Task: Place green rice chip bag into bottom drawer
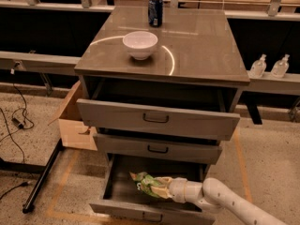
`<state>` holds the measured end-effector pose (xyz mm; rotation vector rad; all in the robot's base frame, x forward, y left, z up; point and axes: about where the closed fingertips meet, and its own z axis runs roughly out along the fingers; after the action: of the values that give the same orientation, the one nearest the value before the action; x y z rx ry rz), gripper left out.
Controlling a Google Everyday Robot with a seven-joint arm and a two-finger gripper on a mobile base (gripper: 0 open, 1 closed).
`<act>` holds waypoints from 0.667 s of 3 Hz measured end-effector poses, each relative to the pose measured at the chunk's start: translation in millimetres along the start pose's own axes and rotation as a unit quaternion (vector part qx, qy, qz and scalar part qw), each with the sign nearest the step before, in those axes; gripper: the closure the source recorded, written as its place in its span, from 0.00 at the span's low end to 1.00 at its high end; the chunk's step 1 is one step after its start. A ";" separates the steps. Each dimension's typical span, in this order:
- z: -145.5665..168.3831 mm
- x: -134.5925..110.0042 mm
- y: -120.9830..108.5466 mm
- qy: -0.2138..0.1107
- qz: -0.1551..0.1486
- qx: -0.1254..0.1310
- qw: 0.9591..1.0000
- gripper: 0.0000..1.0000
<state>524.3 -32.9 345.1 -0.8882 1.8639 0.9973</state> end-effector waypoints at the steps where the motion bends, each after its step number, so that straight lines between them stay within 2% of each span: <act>1: 19.2 17.6 -20.0 0.005 -0.016 0.008 1.000 1.00; 2: 31.0 34.0 -41.8 0.020 -0.035 0.017 0.999 0.83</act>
Offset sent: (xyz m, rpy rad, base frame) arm 0.0534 -0.0069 -0.0849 -0.1379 -0.0820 0.0091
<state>556.1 -30.7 291.7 -0.9536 1.8651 0.9088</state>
